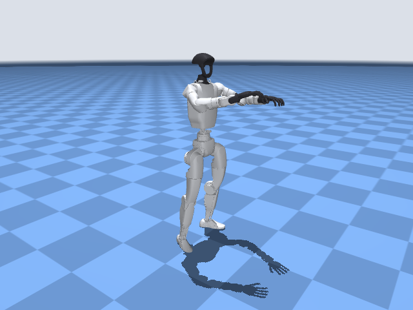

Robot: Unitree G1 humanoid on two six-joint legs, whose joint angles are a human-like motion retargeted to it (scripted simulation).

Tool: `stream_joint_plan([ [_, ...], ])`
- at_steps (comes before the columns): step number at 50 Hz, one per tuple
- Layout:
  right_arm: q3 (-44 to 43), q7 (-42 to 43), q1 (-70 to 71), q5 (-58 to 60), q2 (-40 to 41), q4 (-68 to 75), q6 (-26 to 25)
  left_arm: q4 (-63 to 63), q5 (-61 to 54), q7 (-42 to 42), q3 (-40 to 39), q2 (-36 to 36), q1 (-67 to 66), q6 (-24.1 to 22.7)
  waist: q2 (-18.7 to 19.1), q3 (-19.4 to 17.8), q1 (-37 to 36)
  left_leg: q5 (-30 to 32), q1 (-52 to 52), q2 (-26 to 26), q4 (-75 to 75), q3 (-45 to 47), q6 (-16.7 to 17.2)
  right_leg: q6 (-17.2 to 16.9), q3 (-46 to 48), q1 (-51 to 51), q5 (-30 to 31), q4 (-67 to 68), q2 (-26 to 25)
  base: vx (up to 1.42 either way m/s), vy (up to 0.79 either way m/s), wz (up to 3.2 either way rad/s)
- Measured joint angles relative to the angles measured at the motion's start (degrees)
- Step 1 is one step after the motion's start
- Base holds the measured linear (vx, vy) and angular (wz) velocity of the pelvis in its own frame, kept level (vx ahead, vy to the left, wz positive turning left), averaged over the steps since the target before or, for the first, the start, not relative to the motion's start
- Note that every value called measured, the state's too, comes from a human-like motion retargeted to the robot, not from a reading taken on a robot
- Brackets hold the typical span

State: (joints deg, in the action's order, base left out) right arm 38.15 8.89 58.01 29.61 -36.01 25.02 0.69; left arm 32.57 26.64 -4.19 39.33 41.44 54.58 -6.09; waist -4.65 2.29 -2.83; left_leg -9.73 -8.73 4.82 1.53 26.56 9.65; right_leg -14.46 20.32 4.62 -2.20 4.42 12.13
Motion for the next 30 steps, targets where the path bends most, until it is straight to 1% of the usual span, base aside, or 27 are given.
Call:
stream_joint_plan([
  [3,-0.36,0.8,0.96,-1.08,-1.08,-2.56,-0.11,1.62,-0.53,1.74,1.06,-0.38,-0.81,-0.13,-0.15,-0.01,-0.05,-0.05,0.04,-0.06,0.04,0.04,-0.04,-0.01,-0.03,-0.04,0.04,-0.02,0.07,0.0,0.0,0.0],
  [7,1.14,-0.04,0.09,-1.28,-1.6,-2.79,0.25,1.46,0.11,0.87,0.69,-0.2,0.1,-0.29,-0.37,0.0,-0.29,-0.11,0.05,-0.07,0.08,0.12,0.0,0.02,-0.1,-0.12,0.07,0.04,0.1,0.0,0.0,0.0],
  [13,2.88,-4.51,-3.2,0.7,0.68,3.98,0.8,-1.83,1.92,-3.08,-4.14,0.27,2.75,0.55,-0.38,0.05,-0.51,-0.19,0.0,-0.01,0.06,0.23,0.15,0.07,-0.18,-0.2,0.1,0.16,0.04,0.0,0.0,0.0],
  [16,2.13,-4.11,-3.33,1.24,1.24,5.7,0.62,-2.31,1.86,-4.21,-5.48,-0.04,2.97,1.15,-0.23,0.04,-0.33,-0.19,-0.02,-0.02,0.04,0.21,0.18,0.05,-0.16,-0.16,0.13,0.13,0.04,0.0,0.0,0.0],
  [19,1.06,-1.76,-2.35,0.79,0.62,4.65,0.27,-1.34,1.32,-3.99,-4.49,-0.6,2.45,1.24,-0.07,-0.01,0.03,-0.19,-0.02,-0.06,0.03,0.13,0.16,0.04,-0.08,-0.08,0.15,0.06,0.08,0.0,0.0,0.0],
  [23,0.16,0.14,-1.01,-0.37,-0.93,1.85,-0.06,1.15,0.97,-1.38,-1.84,-2.19,1.91,0.86,0.04,-0.1,0.58,-0.19,0.01,-0.12,0.07,-0.03,0.16,0.1,0.07,0.04,0.11,0.02,0.15,0.0,0.0,0.0],
  [26,0.47,-0.19,-1.27,-0.61,-1.66,1.48,-0.17,1.85,1.66,-0.85,-1.19,-3.59,2.41,0.8,0.07,-0.17,0.88,-0.21,0.02,-0.12,0.1,-0.14,0.21,0.2,0.18,0.09,0.05,0.08,0.19,0.0,0.0,0.0],
  [30,1.62,-2.26,-2.87,-0.1,-1.16,4.45,-0.09,-0.05,3.27,-2.71,-2.23,-4.92,4.03,0.96,0.17,-0.24,1.18,-0.23,0.02,-0.09,0.13,-0.23,0.32,0.34,0.27,0.12,-0.01,0.19,0.18,0.0,0.0,0.0],
])
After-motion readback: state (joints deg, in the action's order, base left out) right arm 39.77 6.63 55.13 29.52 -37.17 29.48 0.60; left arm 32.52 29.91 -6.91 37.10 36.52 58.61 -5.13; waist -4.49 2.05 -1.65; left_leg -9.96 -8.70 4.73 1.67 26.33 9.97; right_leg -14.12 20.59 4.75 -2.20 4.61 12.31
